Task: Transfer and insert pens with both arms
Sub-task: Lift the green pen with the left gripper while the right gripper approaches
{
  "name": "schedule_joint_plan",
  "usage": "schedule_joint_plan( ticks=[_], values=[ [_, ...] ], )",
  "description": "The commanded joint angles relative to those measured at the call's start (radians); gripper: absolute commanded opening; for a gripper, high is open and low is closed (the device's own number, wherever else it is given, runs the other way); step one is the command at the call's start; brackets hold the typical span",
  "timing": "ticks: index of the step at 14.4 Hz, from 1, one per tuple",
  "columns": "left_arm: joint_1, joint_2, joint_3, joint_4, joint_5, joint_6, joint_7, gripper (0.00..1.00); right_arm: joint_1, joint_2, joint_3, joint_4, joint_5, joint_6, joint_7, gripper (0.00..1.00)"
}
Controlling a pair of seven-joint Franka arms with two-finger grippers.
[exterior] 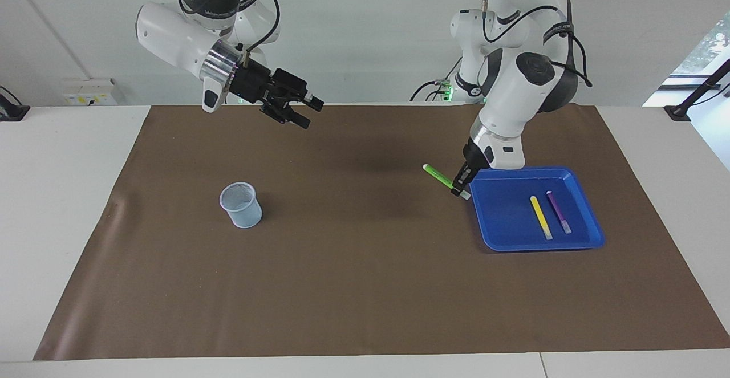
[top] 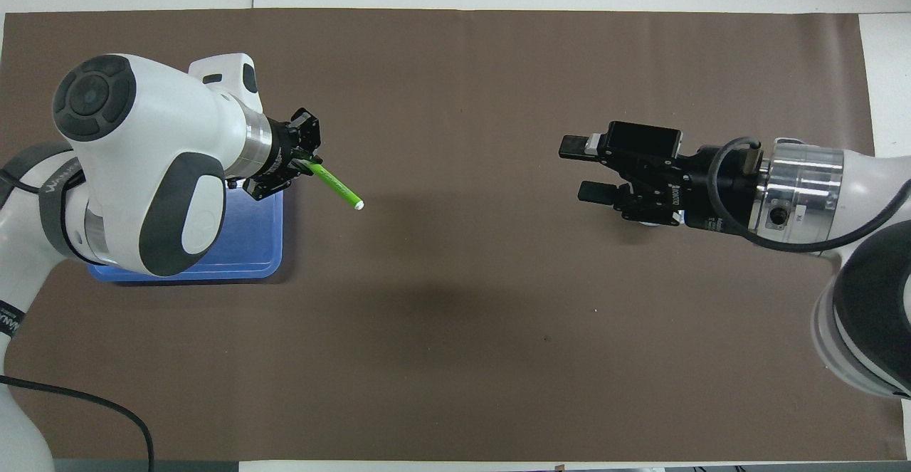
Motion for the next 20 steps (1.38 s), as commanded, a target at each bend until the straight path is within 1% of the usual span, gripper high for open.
schedule_joint_plan(
  ticks=[1,2,4,5,7,9,12,13,14,16,20],
  values=[
    [-0.046,-0.004,0.013,0.064,-0.060,-0.024,-0.197,0.00,0.075,0.004,0.013,-0.067,0.074,0.132,-0.084,1.00],
    [-0.055,-0.006,0.012,0.075,-0.069,-0.018,-0.263,0.00,0.115,0.026,0.013,-0.066,0.074,0.182,-0.089,1.00],
    [-0.055,-0.007,-0.020,0.101,-0.086,-0.020,-0.346,0.00,0.132,0.078,0.013,-0.072,0.074,0.202,-0.159,1.00],
    [-0.055,-0.015,-0.031,0.106,-0.095,-0.017,-0.383,0.00,0.137,0.095,0.013,-0.072,0.075,0.208,-0.166,1.00],
    [-0.056,-0.023,-0.048,0.109,-0.118,0.008,-0.442,0.00,0.187,0.107,0.015,-0.067,0.078,0.260,-0.163,1.00],
    [-0.056,-0.023,-0.079,0.109,-0.122,0.012,-0.478,0.00,0.190,0.116,0.015,-0.054,0.089,0.271,-0.135,1.00],
    [-0.058,-0.032,-0.109,0.095,-0.122,0.012,-0.505,0.00,0.190,0.155,0.015,0.026,0.089,0.274,-0.019,1.00],
    [-0.072,-0.038,-0.112,0.089,-0.122,0.012,-0.508,0.00,0.195,0.162,0.017,0.050,0.086,0.279,0.019,1.00],
    [-0.075,-0.038,-0.113,0.084,-0.123,0.012,-0.511,0.00,0.215,0.166,0.017,0.055,0.078,0.300,0.020,0.98],
    [-0.076,-0.038,-0.114,0.086,-0.122,0.012,-0.526,0.00,0.232,0.167,0.017,0.048,0.077,0.336,0.018,0.92],
    [-0.084,-0.038,-0.116,0.084,-0.123,0.032,-0.543,0.00,0.241,0.164,0.017,0.040,0.075,0.334,-0.002,0.90]
  ],
)
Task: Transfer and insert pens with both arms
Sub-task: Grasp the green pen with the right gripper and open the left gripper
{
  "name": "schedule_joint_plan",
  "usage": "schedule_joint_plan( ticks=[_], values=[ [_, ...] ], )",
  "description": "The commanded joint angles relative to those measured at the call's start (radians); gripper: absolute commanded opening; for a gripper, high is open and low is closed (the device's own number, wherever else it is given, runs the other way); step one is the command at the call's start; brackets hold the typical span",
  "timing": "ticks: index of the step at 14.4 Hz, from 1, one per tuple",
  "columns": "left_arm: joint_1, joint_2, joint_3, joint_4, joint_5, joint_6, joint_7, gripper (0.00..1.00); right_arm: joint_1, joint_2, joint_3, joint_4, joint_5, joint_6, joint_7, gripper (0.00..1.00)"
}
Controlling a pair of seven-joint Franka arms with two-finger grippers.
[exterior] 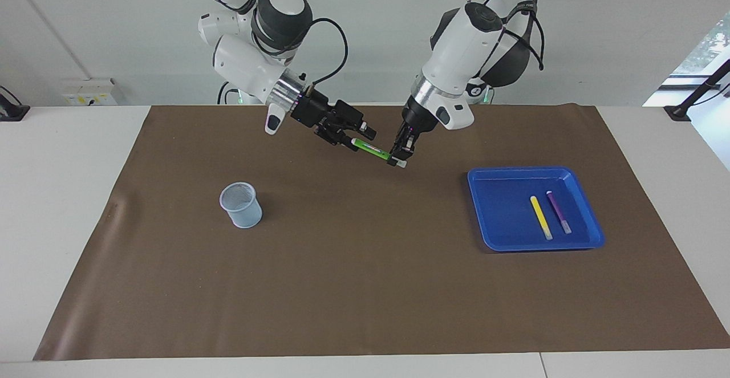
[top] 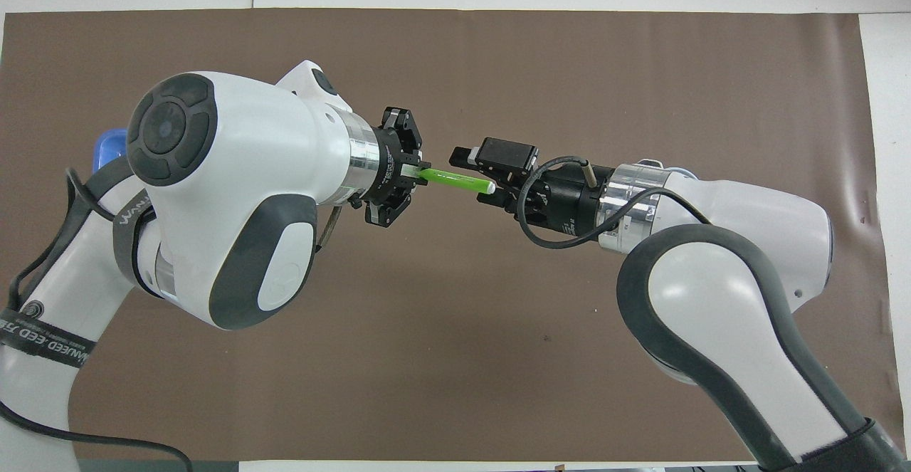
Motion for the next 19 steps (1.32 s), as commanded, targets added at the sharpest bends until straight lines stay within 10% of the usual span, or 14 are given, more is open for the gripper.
schedule_joint_plan(
  ticks=[1,8,13,14,15,19],
  values=[
    [-0.013,-0.025,0.007,-0.028,-0.020,0.023,-0.018,0.00,0.002,0.007,0.001,0.005,0.004,0.010,-0.010,0.88],
    [-0.011,-0.030,0.009,-0.040,-0.021,0.026,-0.018,0.00,0.000,0.008,0.001,0.007,0.006,0.012,-0.009,0.21],
    [-0.011,-0.030,0.009,-0.040,-0.020,0.025,-0.016,0.00,-0.011,0.008,0.001,0.007,0.006,0.010,-0.001,0.00],
    [-0.005,-0.030,0.010,-0.037,-0.018,0.029,0.007,0.10,-0.011,0.008,0.000,0.007,0.006,0.009,0.000,0.00],
    [-0.004,-0.028,0.010,-0.032,-0.014,0.033,0.042,0.64,-0.011,0.008,0.000,0.007,0.006,0.009,0.002,0.00],
    [0.005,-0.031,0.018,-0.043,-0.003,0.030,0.187,0.93,-0.014,0.004,-0.005,0.013,-0.044,0.004,0.000,0.00]
  ],
)
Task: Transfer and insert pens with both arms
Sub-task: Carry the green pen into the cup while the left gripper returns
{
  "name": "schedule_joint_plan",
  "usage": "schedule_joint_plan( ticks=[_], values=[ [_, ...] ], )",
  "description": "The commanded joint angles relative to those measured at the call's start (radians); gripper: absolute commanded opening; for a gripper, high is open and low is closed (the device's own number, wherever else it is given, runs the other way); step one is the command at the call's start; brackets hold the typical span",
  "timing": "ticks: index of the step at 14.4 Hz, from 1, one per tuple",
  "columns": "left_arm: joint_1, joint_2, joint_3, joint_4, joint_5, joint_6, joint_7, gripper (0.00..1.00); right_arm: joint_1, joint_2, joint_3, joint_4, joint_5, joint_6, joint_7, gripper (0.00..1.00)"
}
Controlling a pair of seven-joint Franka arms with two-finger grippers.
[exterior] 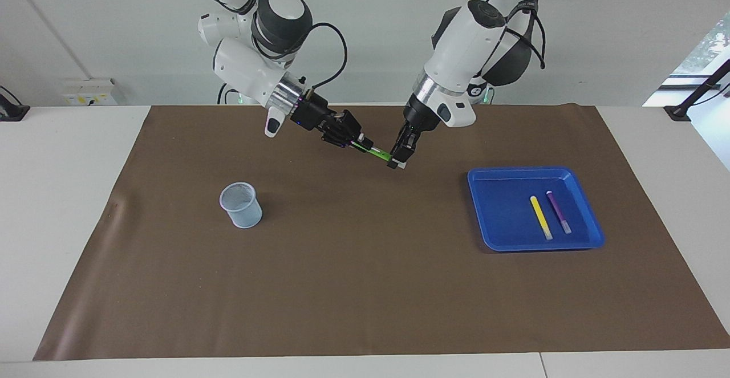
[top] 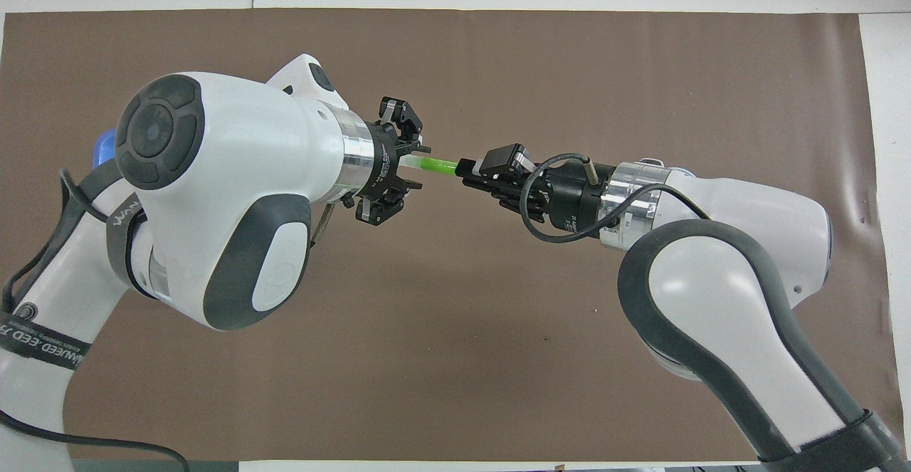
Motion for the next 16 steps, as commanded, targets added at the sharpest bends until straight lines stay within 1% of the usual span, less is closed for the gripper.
schedule_joint_plan(
  ticks=[1,2,4,5,7,8,10,12,14,16],
  values=[
    [0.017,-0.026,0.009,-0.047,-0.001,0.007,0.158,0.98,-0.016,-0.009,0.002,0.010,-0.124,-0.003,0.003,0.00],
    [0.034,-0.042,0.009,-0.068,-0.001,0.009,0.259,1.00,-0.033,-0.014,0.002,0.010,-0.215,-0.015,0.006,0.00],
    [0.075,-0.057,0.009,-0.111,-0.001,0.009,0.436,1.00,-0.084,-0.024,-0.004,0.027,-0.417,-0.120,0.004,0.00],
    [0.095,-0.071,0.011,-0.137,-0.001,0.010,0.526,1.00,-0.122,-0.024,-0.002,0.059,-0.549,-0.186,0.001,0.00],
    [0.161,-0.076,0.011,-0.168,0.000,0.002,0.741,1.00,-0.192,-0.008,-0.001,0.189,-0.791,-0.384,0.001,0.00],
    [0.181,-0.076,0.012,-0.186,0.000,0.005,0.813,1.00,-0.216,0.003,-0.001,0.240,-0.874,-0.464,-0.002,0.00],
    [0.261,-0.073,0.011,-0.214,0.032,0.002,1.060,1.00,-0.274,0.011,-0.001,0.289,-1.019,-0.581,-0.052,0.00],
    [0.335,-0.063,0.011,-0.230,0.058,0.004,1.305,1.00,-0.325,0.009,-0.001,0.285,-1.143,-0.627,-0.194,0.00],
    [0.393,-0.056,0.011,-0.233,0.098,0.004,1.499,1.00,-0.345,0.005,-0.001,0.264,-1.275,-0.621,-0.247,0.00],
    [0.442,-0.027,0.011,-0.234,0.198,-0.004,1.617,1.00,-0.365,0.015,-0.001,0.207,-1.303,-0.580,-0.247,0.00]
  ],
)
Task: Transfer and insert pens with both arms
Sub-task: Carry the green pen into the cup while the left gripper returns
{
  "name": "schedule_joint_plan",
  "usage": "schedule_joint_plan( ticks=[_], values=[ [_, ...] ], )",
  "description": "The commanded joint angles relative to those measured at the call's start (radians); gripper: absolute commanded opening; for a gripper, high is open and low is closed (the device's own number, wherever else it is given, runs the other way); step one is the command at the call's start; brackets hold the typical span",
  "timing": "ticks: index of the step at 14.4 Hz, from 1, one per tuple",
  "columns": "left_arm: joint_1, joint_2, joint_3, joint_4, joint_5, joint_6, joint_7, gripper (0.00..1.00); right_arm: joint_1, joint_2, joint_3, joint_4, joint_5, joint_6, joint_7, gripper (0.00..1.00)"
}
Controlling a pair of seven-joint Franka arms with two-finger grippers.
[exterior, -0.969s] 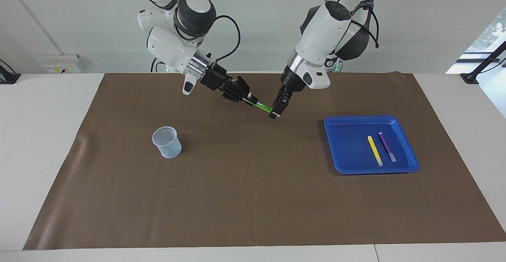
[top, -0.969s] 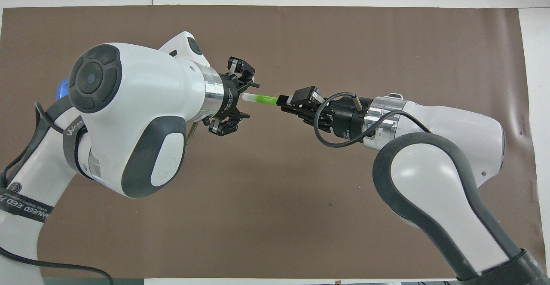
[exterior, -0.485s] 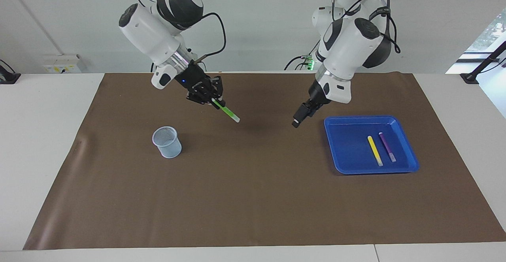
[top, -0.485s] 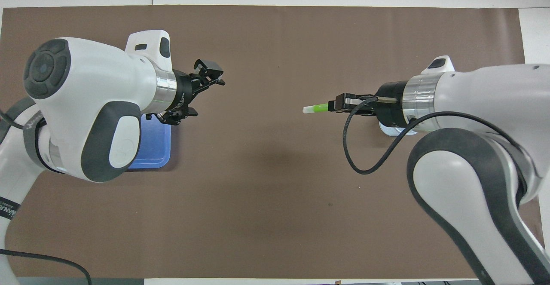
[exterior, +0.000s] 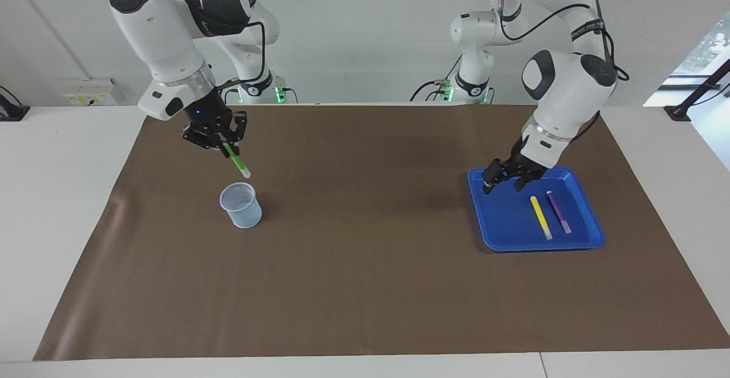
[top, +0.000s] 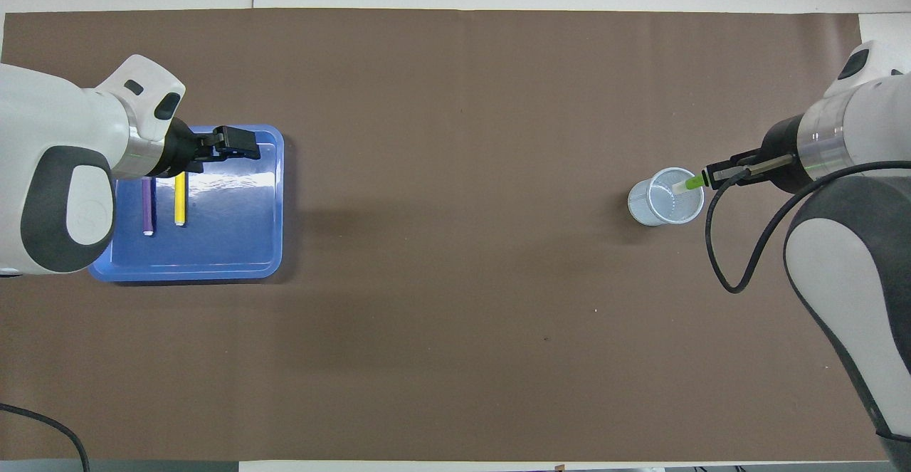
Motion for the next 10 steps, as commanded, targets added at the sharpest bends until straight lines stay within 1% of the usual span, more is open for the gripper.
schedule_joint_plan(
  ticks=[1,3,5,7,9,10],
  values=[
    [0.048,0.018,-0.011,-0.026,0.104,0.002,0.152,1.00,-0.021,0.013,0.014,-0.084,-0.043,0.076,-0.025,0.00],
    [0.092,0.035,-0.011,-0.044,0.119,0.009,0.260,1.00,-0.020,0.027,0.014,-0.147,-0.043,0.177,-0.020,0.00],
    [0.137,0.064,-0.011,-0.044,0.119,0.047,0.303,1.00,-0.021,0.057,0.014,-0.178,-0.043,0.237,-0.020,0.00],
    [0.161,0.116,-0.011,-0.043,0.119,0.109,0.315,1.00,-0.026,0.067,0.014,-0.231,-0.043,0.296,-0.023,0.00],
    [0.164,0.168,-0.011,-0.035,0.121,0.163,0.320,1.00,-0.038,0.067,0.014,-0.294,-0.043,0.350,-0.025,0.00],
    [0.166,0.199,-0.009,-0.029,0.121,0.179,0.320,1.00,-0.041,0.067,0.014,-0.310,-0.043,0.363,-0.025,0.00]
  ],
)
